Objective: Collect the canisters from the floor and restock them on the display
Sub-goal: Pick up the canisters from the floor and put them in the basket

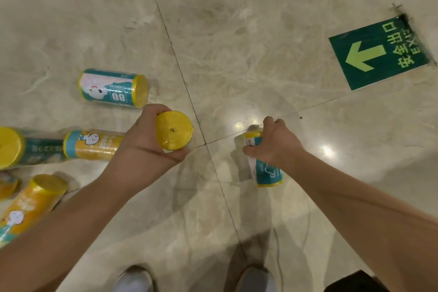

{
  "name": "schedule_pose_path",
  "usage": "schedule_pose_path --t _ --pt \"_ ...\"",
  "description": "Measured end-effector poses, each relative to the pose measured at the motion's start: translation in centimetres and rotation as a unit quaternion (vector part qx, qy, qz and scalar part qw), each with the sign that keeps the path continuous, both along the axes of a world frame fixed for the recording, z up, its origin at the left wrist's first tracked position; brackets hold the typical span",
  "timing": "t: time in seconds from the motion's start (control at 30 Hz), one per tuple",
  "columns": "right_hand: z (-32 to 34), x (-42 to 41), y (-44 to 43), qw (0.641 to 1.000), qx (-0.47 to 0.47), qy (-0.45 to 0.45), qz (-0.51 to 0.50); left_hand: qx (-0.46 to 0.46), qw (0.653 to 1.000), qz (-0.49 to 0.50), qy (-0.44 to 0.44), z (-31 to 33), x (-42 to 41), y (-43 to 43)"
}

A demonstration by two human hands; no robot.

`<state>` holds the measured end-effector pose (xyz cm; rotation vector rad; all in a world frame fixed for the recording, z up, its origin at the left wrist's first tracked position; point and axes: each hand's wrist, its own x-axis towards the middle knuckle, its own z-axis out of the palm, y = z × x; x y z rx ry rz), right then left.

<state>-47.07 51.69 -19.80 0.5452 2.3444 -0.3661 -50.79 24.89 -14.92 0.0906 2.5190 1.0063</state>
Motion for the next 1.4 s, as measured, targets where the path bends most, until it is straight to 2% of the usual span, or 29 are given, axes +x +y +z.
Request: schedule_pose_path --t 0.17,0.33,0.6,0.77,1.0,1.17,1.4 --pt "8.1 0.8 -0.3 0.995 -0.030 0.093 -0.001 0.006 0.999 0.007 0.032 7.2 -0.4 0.2" --pt "21.2 0.9 -0.7 0.976 -0.067 0.208 0.012 0.045 0.998 -0.004 0.052 19.9 -1.2 0.8" --pt "49.8 -0.6 -1.0 0.956 -0.060 0.288 0.013 0.085 0.992 -0.020 0.091 46.3 -3.9 0.5" --pt "68.8 -0.3 -2.3 0.945 -0.056 0.314 0.065 0.094 0.985 -0.044 0.140 63.8 -3.9 -0.4" --pt "89.3 2.6 -4.9 0.914 -0.020 0.387 0.122 0.123 0.971 -0.068 0.192 83.2 -1.2 -3.4" --pt "98.5 5.3 -6.8 0.896 0.019 0.426 0.125 0.148 0.962 -0.084 0.214 92.2 2.0 -5.5" --pt "101.5 7.4 -11.2 0.854 -0.020 0.509 0.104 0.206 0.943 -0.037 0.258 95.2 4.3 -8.8"
